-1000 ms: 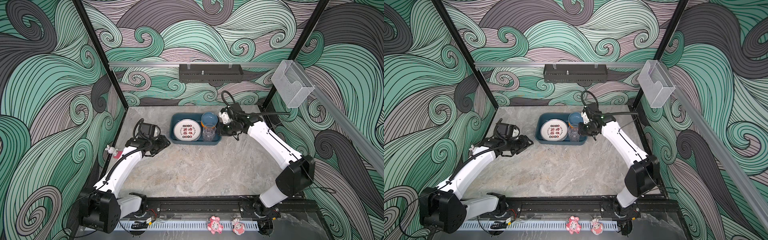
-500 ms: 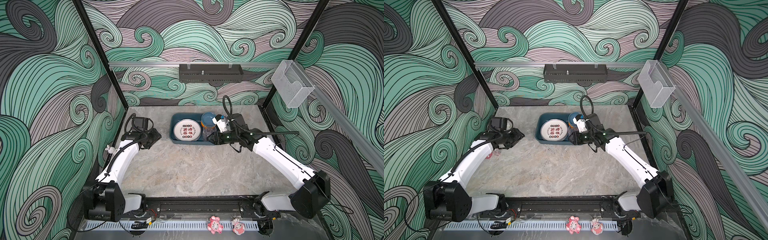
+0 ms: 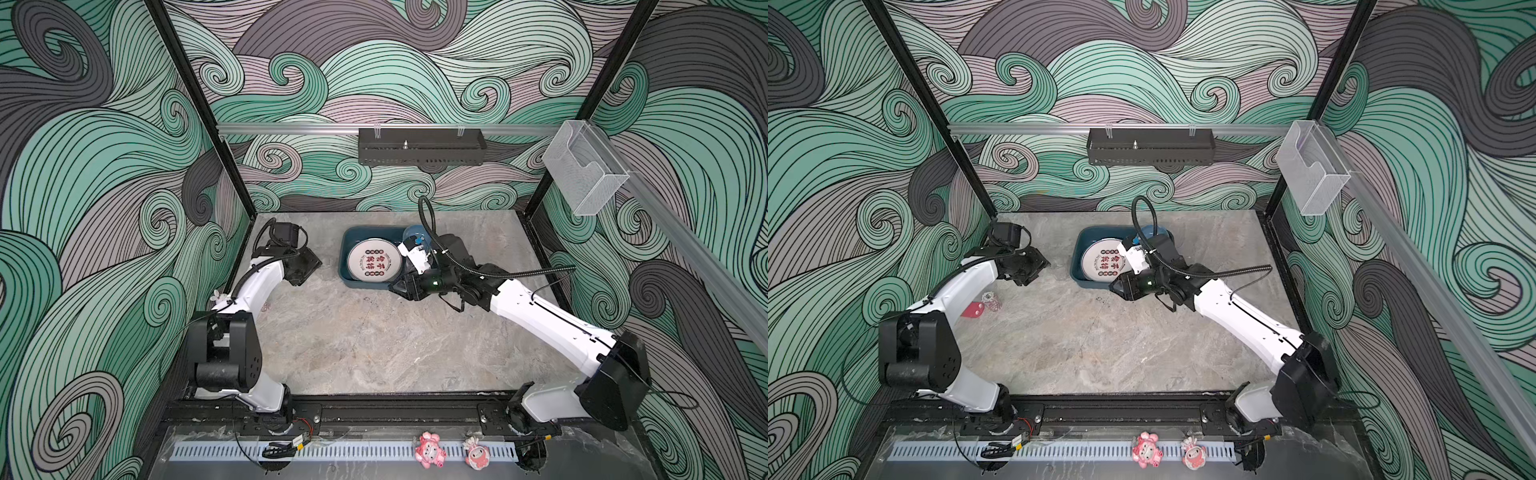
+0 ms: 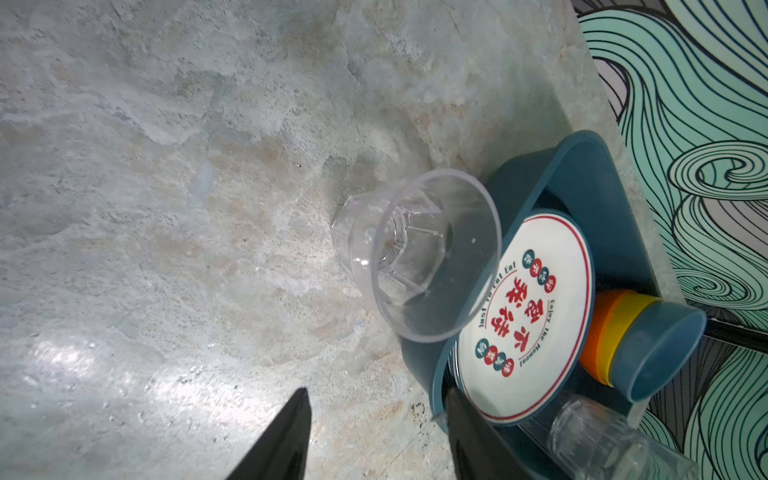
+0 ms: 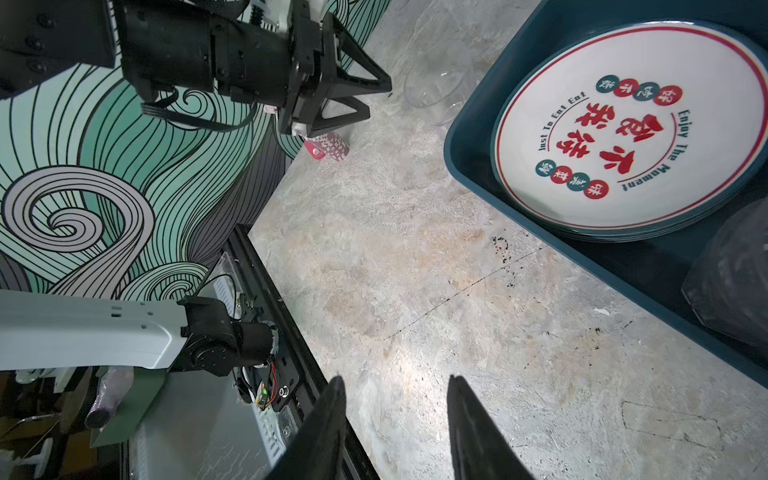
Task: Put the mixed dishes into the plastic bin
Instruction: 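Lower the left gripper onto the clear cup beside the bin and pinch it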
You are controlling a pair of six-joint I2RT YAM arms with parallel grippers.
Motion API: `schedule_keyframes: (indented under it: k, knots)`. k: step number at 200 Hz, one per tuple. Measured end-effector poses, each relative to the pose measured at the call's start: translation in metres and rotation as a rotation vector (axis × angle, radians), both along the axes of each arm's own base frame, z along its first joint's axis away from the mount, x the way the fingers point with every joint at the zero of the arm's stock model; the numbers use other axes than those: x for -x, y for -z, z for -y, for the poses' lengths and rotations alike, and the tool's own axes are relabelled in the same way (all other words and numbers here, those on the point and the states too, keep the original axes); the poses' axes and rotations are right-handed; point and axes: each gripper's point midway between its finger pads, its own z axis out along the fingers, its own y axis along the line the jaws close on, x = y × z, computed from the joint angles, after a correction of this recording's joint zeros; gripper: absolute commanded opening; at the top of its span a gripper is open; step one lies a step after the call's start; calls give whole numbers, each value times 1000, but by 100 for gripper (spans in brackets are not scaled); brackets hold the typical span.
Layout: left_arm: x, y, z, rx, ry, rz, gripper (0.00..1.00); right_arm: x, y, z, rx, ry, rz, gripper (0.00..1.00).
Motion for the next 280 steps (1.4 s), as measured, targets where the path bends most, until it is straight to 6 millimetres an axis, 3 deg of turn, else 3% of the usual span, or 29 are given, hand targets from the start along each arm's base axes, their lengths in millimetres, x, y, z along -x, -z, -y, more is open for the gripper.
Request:
schedule_keyframes:
  k: [51, 107, 158, 235, 280]
  knots:
    - [-16, 14, 1, 8, -7, -24, 53, 1, 1, -2, 8, -10, 11, 41]
    - [-26, 40, 0, 9, -13, -72, 43, 0, 2, -1, 14, -13, 23, 40]
    - [-34, 52, 1, 13, -17, -88, 27, 0, 2, -1, 19, -11, 28, 40]
    - [-33, 56, -1, 17, -21, -98, 4, -1, 6, 1, 30, -6, 23, 39]
    - [-22, 60, -8, 23, -36, -114, 0, 2, 17, 3, 49, -3, 5, 39]
